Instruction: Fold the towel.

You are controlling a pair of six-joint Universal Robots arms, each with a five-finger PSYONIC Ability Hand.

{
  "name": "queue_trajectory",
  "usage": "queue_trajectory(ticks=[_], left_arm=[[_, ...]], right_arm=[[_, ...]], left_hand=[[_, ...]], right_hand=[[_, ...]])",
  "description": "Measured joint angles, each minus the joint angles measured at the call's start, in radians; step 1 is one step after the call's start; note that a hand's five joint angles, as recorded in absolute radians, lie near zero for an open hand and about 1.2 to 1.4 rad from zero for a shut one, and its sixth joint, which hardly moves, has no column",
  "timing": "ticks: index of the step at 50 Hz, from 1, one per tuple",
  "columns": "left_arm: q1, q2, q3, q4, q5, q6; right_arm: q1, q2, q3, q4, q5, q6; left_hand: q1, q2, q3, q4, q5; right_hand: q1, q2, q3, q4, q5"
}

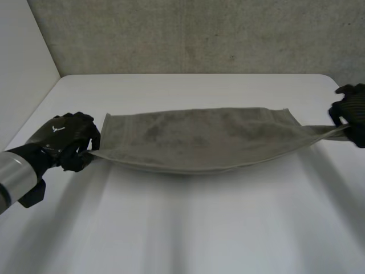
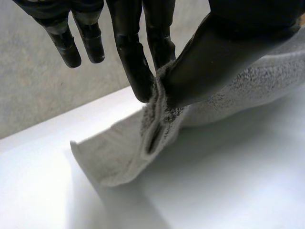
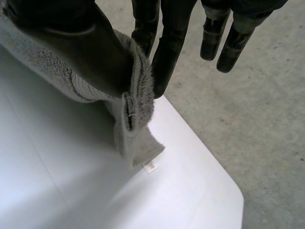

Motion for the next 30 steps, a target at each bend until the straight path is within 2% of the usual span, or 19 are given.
queue_trajectory(ticks=[7, 12, 15, 18, 21, 23, 25, 30], left_arm=[[0.030, 0.125, 0.020, -0.105, 0.104, -0.002], [0.039, 0.114, 0.054, -0.117, 0.150, 0.000], [0.038, 0.038, 0.090, -0.112, 0.157, 0.003], [0.029, -0.080, 0.149, -0.107, 0.154, 0.005], [0.011, -0.248, 0.249, -0.106, 0.147, 0.006], [-0.001, -0.320, 0.298, -0.107, 0.142, 0.005], [-0.019, -0.430, 0.384, -0.110, 0.123, 0.004], [-0.052, -0.605, 0.550, -0.117, 0.051, 0.002]], right_arm=[[-0.151, -0.096, -0.015, 0.121, -0.211, -0.013], [-0.166, -0.092, -0.028, 0.125, -0.253, -0.010], [-0.125, -0.030, -0.059, 0.104, -0.214, -0.010], [-0.044, 0.072, -0.115, 0.078, -0.130, -0.012], [0.073, 0.216, -0.211, 0.055, -0.001, -0.024], [0.112, 0.270, -0.251, 0.050, 0.046, -0.033], [0.182, 0.388, -0.344, 0.046, 0.141, -0.054], [0.262, 0.555, -0.494, 0.044, 0.265, -0.069]], left_hand=[[0.000, 0.001, 0.000, 0.000, 0.000], [0.000, 0.002, 0.000, 0.000, 0.000], [0.000, 0.002, 0.000, 0.000, 0.000], [0.000, 0.002, 0.000, 0.000, 0.000], [0.000, 0.002, 0.000, 0.000, 0.000], [0.000, 0.002, 0.000, 0.000, 0.000], [0.000, 0.002, 0.000, 0.000, 0.000], [0.000, 0.002, 0.000, 0.000, 0.000]], right_hand=[[0.000, 0.000, 0.000, 0.000, 0.000], [0.000, 0.000, 0.000, 0.000, 0.000], [0.000, 0.000, 0.000, 0.000, 0.000], [0.000, 0.000, 0.000, 0.000, 0.000], [0.000, 0.000, 0.000, 0.000, 0.000], [0.000, 0.000, 0.000, 0.000, 0.000], [0.000, 0.000, 0.000, 0.000, 0.000], [0.000, 0.000, 0.000, 0.000, 0.000]])
